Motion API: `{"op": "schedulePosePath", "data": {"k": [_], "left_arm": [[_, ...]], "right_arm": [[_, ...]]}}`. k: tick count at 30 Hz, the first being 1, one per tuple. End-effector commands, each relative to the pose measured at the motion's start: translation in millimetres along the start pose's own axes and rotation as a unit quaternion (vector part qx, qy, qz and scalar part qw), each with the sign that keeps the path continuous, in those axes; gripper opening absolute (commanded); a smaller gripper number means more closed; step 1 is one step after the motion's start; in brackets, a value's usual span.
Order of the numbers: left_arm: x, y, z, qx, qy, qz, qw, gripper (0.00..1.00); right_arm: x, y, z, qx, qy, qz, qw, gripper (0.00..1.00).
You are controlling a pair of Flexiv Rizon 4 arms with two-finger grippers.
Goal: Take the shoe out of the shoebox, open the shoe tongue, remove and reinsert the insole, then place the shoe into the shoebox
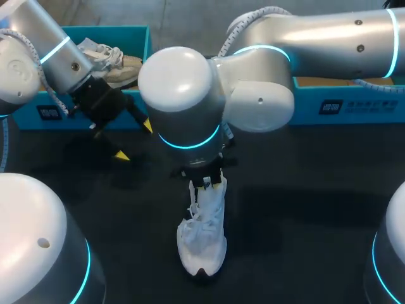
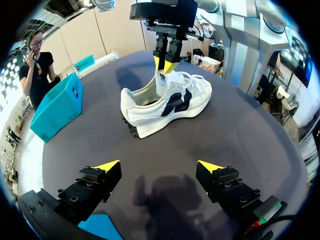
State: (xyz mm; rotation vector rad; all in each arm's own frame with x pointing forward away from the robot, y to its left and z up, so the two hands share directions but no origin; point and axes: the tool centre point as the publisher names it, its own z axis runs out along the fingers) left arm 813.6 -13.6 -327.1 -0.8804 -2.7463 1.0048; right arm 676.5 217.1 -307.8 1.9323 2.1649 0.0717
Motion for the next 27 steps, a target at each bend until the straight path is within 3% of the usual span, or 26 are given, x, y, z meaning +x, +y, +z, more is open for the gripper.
{"op": "schedulePosePath", "data": {"k": [1,11,16,27], "left_arm": [[0.8,0,0,-0.001,0.000,0.000,1.000,1.00],[0.8,0,0,-0.001,0.000,0.000,1.000,1.00],[0.8,0,0,-0.001,0.000,0.000,1.000,1.00],[0.8,0,0,-0.001,0.000,0.000,1.000,1.00]], "right_arm": [[3.3,-10.6,-15,-0.019,-0.012,0.182,0.983,0.18],[10.9,-29.1,-35,-0.033,-0.036,0.191,0.980,0.20],[8.4,-36.8,-21,-0.016,-0.022,0.202,0.979,0.21],[-1.8,-32.6,10,0.005,0.004,0.206,0.978,0.21]]}}
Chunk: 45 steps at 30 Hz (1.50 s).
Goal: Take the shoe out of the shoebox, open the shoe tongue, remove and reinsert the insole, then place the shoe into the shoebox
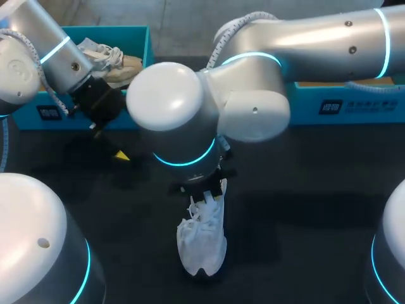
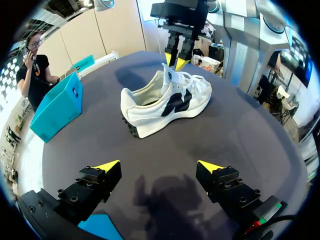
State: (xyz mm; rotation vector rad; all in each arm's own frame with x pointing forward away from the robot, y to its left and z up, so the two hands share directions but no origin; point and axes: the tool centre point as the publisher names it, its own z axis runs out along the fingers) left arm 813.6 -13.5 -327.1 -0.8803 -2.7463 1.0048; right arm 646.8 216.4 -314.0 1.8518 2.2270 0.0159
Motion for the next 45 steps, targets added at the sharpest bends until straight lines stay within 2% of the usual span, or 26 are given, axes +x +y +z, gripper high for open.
{"op": "schedulePosePath", "data": {"k": [1,12,27,33,45], "left_arm": [[0.8,0,0,-0.001,0.000,0.000,1.000,1.00],[0.8,0,0,-0.001,0.000,0.000,1.000,1.00],[0.8,0,0,-0.001,0.000,0.000,1.000,1.00],[0.8,0,0,-0.001,0.000,0.000,1.000,1.00],[0.8,0,0,-0.001,0.000,0.000,1.000,1.00]], "right_arm": [[-4.3,-1.6,11,-0.001,0.020,0.239,0.971,0.21],[2.2,13.7,14,-0.006,0.033,0.215,0.976,0.22],[5.5,24.0,40,0.007,0.072,0.197,0.978,0.23],[10.6,25.6,28,-0.007,0.062,0.189,0.980,0.23],[19.1,10.8,4,-0.020,0.033,0.192,0.981,0.24]]}}
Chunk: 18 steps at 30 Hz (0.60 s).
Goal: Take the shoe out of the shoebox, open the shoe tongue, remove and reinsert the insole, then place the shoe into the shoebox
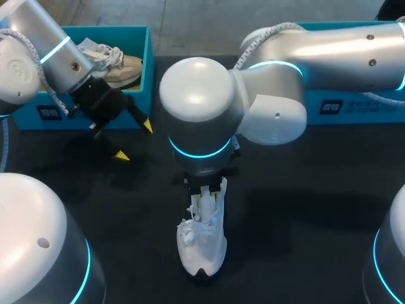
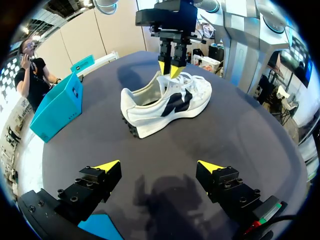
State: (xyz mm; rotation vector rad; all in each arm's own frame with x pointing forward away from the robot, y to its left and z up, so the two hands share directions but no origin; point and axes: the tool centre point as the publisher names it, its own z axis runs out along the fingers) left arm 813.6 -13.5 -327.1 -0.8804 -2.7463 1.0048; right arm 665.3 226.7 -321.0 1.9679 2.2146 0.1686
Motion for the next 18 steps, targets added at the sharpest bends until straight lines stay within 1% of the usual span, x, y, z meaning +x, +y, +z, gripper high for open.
{"op": "schedulePosePath", "data": {"k": [1,5,18], "left_arm": [[0.8,0,0,-0.001,0.000,0.000,1.000,1.00],[0.8,0,0,-0.001,0.000,0.000,1.000,1.00],[0.8,0,0,-0.001,0.000,0.000,1.000,1.00]], "right_arm": [[11.1,-9.3,-4,-0.016,-0.026,0.154,0.988,0.24],[11.0,-12.9,-4,-0.013,-0.031,0.162,0.986,0.24],[8.3,-21.8,18,0.007,-0.019,0.179,0.984,0.25]]}}
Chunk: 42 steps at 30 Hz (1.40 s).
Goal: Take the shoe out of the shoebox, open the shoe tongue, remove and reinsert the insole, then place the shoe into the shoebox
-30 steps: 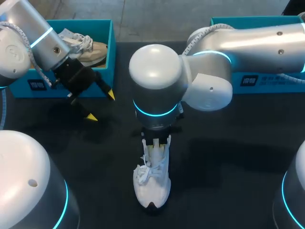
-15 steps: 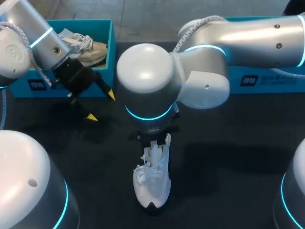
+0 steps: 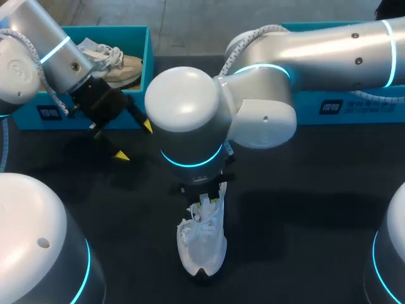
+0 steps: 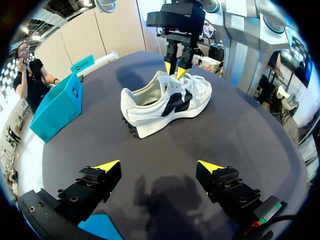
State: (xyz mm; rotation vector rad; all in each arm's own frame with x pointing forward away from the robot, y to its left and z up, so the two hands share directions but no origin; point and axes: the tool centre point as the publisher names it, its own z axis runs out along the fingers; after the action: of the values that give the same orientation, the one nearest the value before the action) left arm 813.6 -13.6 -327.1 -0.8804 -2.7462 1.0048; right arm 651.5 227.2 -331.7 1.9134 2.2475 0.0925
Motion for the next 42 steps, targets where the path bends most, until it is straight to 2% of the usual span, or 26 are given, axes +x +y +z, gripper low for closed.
{"op": "schedulePosePath", "data": {"k": [1,11,18,31,42], "left_arm": [[0.8,0,0,-0.001,0.000,0.000,1.000,1.00],[0.8,0,0,-0.001,0.000,0.000,1.000,1.00],[0.8,0,0,-0.001,0.000,0.000,1.000,1.00],[0.8,0,0,-0.001,0.000,0.000,1.000,1.00],[0.8,0,0,-0.001,0.000,0.000,1.000,1.00]], "right_arm": [[6.0,-6.2,12,-0.001,0.003,0.203,0.979,0.25],[0.6,1.4,34,0.010,0.017,0.201,0.979,0.25],[0.9,5.3,38,0.009,0.023,0.196,0.980,0.25],[7.8,5.8,-11,-0.041,-0.018,0.177,0.983,0.26],[1.3,19.1,-28,-0.052,-0.015,0.145,0.988,0.32]]}}
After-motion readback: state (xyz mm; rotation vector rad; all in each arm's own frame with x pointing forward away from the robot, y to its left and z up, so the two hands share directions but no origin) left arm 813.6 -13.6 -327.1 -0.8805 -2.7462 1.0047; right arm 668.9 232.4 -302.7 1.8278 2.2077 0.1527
